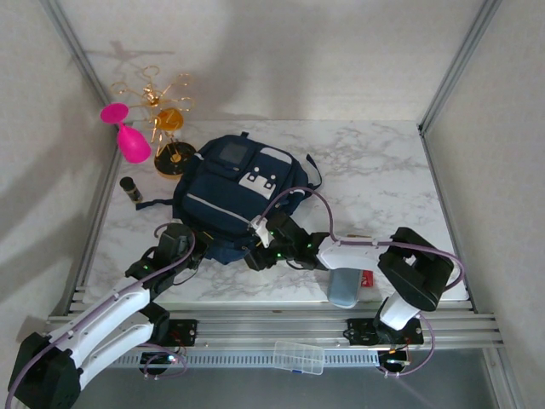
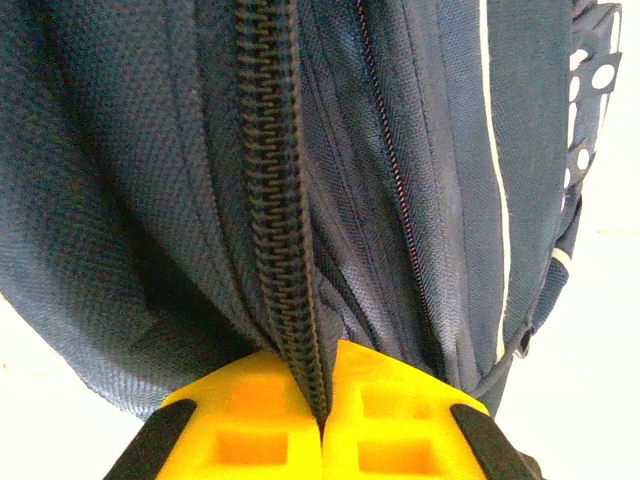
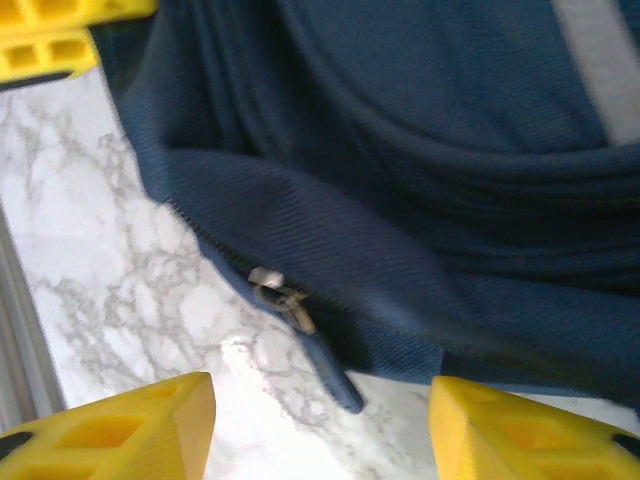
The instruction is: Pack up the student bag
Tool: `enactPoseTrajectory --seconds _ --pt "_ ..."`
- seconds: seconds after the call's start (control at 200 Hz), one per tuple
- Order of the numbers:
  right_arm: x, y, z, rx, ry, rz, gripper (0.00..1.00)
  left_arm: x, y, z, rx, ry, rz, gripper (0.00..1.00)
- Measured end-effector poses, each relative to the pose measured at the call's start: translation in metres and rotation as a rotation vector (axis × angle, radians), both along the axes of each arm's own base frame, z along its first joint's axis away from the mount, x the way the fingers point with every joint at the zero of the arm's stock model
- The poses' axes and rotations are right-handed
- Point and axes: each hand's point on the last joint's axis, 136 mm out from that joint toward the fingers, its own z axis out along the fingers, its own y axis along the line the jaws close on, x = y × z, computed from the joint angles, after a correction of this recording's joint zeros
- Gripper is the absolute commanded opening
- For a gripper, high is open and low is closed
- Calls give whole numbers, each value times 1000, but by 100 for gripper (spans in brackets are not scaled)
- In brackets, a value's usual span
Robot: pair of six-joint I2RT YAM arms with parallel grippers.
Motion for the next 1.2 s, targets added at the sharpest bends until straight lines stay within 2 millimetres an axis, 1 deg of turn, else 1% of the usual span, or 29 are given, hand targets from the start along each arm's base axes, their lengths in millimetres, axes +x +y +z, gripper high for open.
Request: enactPoseTrajectory --seconds 0.085,0.17,0.215,0.26,0.32,0.411,0.516,0.556,0.591,0.721,0.781,0.861,0.931,1.001,1.116,1.201 --pt "6 1 -4 1 -8 -4 61 1 0 -2 3 6 0 0" --pt "3 4 -13 -3 5 26 59 2 -1 -3 5 11 0 0" --pt "1 7 -18 -2 14 44 56 2 -1 -4 7 14 0 0" --pt "0 8 -20 -3 16 56 51 3 -2 -4 8 17 0 0" --pt "-1 10 -19 9 15 67 45 4 -2 -5 11 23 0 0" --pt "-3 17 -11 50 4 86 38 5 -3 -7 15 31 0 0" --pt "-3 20 -9 71 -4 96 38 8 -4 -7 21 37 -2 0" --pt "-3 20 -10 73 -6 97 34 8 -4 -8 23 40 -3 0" --pt "-2 21 -13 71 -6 98 30 9 -4 -8 25 44 -3 0" --pt "-1 23 -32 40 17 95 27 9 -6 -11 24 54 -9 0" --pt "1 24 -35 34 23 92 22 9 -7 -11 20 53 -12 0" --pt "3 24 -34 32 20 80 12 10 -7 -9 18 48 -11 0" --pt "5 22 -33 27 24 57 7 10 -7 -8 16 43 -11 0" --pt "7 20 -29 12 29 27 0 10 -7 -7 14 38 -11 0" --pt "11 15 -24 -22 42 -35 0 11 -7 -4 24 33 -16 0" --pt "13 9 -15 -27 47 -95 0 11 -7 3 24 14 -25 0"
